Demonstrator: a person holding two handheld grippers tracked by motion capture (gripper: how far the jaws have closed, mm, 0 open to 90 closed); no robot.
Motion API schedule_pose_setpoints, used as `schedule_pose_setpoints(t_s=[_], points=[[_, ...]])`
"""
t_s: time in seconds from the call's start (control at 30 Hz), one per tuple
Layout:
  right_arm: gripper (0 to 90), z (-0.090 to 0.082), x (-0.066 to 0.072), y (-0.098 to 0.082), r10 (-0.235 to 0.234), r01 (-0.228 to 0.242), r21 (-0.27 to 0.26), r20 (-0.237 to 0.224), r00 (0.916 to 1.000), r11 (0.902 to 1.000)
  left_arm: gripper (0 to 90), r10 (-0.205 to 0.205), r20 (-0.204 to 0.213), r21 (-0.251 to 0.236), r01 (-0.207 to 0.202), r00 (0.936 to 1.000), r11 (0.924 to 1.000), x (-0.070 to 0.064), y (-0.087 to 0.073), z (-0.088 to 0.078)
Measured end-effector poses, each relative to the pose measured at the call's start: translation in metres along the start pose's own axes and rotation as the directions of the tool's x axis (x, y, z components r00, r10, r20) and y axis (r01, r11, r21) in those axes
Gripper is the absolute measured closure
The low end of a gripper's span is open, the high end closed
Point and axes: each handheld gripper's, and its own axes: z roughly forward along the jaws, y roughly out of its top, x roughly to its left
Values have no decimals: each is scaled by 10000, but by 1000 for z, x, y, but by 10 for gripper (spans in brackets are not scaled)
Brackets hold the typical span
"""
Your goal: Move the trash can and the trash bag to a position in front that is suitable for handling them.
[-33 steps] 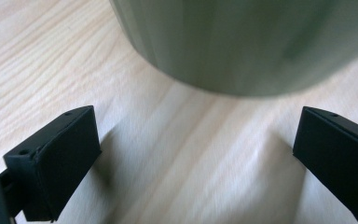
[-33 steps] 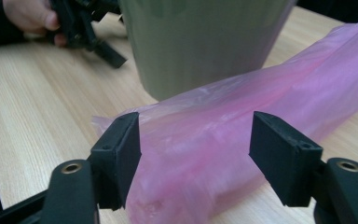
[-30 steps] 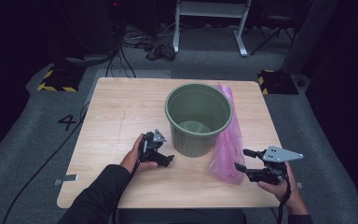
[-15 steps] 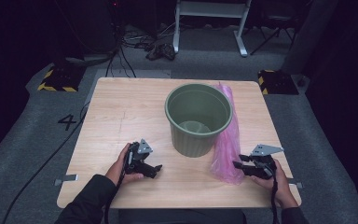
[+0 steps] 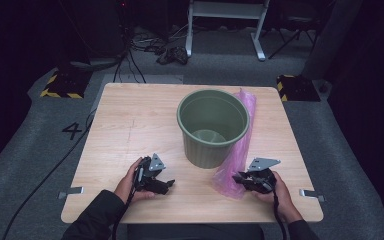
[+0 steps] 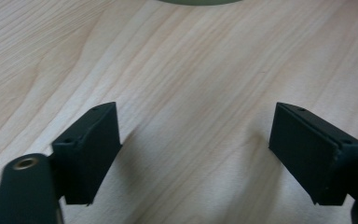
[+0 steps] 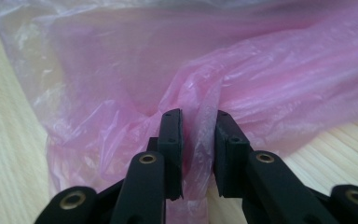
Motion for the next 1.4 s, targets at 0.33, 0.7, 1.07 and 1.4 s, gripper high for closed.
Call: schedule_pose_setpoints(t_s=[0.33,0.7,1.07,1.4], points=[[605,8,19,11,-160,155,-75,-713,9973,9999,171,248,497,-980,-199,9985,9950,-20,24,-4],[581,10,27,10,-546,536,-107,-1233,9909,9985,165,570,872,-1457,-439,9946,9884,-33,48,6],[518,16,40,12,-1060,1017,-328,-1860,9768,9943,159,1109,940,-1206,-992,9894,9877,-45,63,33],[428,17,40,11,-1101,1051,-366,-1860,9764,9938,418,1900,966,-579,-1850,9770,9810,-51,65,55]])
